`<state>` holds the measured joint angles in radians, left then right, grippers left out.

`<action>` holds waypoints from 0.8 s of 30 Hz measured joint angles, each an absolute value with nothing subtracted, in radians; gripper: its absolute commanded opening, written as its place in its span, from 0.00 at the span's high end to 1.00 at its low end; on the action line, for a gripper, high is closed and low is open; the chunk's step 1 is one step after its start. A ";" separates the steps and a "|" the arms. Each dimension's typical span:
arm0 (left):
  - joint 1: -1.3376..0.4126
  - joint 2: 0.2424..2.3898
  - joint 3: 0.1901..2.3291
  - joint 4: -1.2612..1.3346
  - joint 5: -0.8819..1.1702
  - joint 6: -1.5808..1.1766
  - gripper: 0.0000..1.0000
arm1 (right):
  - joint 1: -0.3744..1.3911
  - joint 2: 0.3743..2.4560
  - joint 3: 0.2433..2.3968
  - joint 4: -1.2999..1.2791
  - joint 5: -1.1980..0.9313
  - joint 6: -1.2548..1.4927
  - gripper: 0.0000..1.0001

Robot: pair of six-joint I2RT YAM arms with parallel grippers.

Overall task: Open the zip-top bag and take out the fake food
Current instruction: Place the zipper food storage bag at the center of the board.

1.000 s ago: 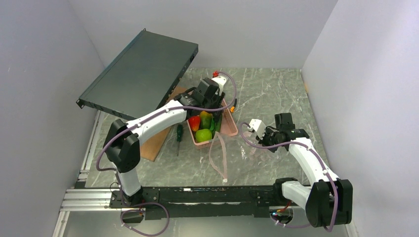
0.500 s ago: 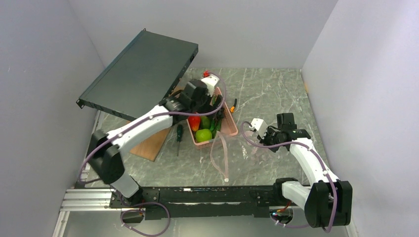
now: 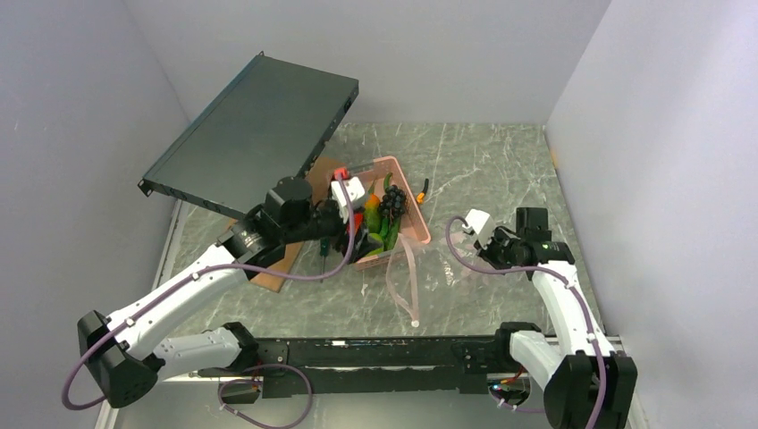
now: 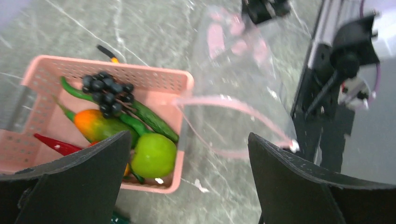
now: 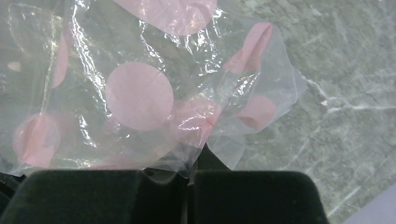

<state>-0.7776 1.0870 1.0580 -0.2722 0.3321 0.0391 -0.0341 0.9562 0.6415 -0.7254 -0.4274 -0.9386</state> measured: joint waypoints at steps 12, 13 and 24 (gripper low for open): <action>-0.778 0.987 0.903 -0.270 0.519 0.124 0.00 | -0.281 1.007 0.862 -0.742 -0.396 -0.893 1.00; -0.778 0.983 0.903 -0.270 0.521 0.125 0.00 | -0.300 1.029 0.888 -0.737 -0.391 -0.884 1.00; -0.778 0.929 0.903 -0.266 0.524 0.128 0.00 | -0.364 1.331 1.103 -0.700 -0.345 -0.738 0.25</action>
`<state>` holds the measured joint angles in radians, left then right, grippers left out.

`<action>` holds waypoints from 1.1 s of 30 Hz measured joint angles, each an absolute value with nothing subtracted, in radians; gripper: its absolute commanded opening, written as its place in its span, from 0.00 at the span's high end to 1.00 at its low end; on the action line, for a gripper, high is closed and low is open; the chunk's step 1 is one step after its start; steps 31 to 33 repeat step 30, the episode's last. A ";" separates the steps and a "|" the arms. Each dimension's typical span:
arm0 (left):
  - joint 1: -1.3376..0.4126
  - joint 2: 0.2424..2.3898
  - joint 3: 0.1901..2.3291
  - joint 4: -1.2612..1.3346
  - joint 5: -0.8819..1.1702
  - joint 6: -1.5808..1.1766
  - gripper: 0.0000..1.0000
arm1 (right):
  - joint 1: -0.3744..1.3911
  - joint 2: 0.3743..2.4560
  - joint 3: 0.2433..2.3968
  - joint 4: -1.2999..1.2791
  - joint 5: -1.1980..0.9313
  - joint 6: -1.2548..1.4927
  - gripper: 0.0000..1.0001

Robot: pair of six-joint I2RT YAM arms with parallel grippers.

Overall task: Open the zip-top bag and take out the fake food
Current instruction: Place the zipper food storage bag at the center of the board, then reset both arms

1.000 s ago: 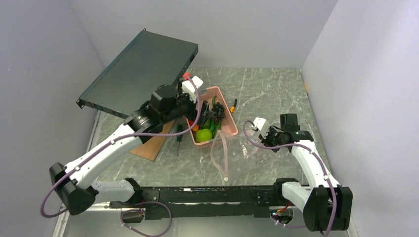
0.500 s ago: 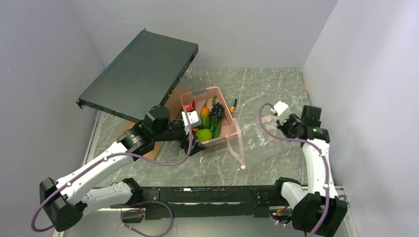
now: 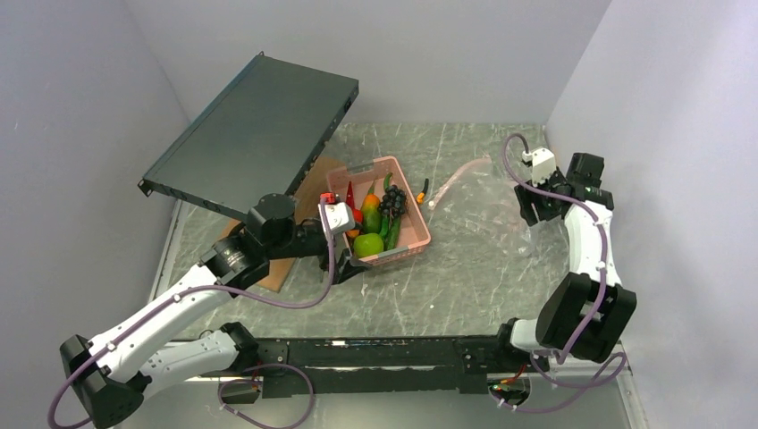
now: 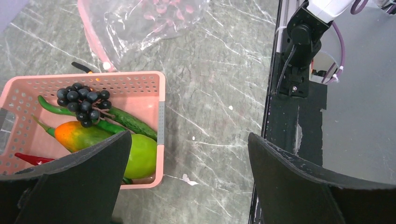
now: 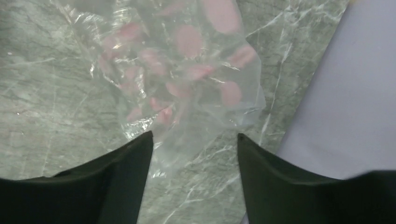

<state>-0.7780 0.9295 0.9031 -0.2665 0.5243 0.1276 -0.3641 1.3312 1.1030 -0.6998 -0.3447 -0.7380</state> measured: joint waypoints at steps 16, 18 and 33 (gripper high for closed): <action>-0.731 0.873 0.855 -0.183 0.553 0.083 0.00 | -0.407 0.881 1.065 -0.605 -0.426 -0.364 0.00; -0.728 0.875 0.855 -0.183 0.553 0.081 0.00 | -0.408 0.797 1.050 -0.588 -0.432 -0.285 0.00; -0.723 0.881 0.855 -0.185 0.539 0.082 0.00 | -0.409 0.677 1.027 -0.557 -0.418 0.072 0.00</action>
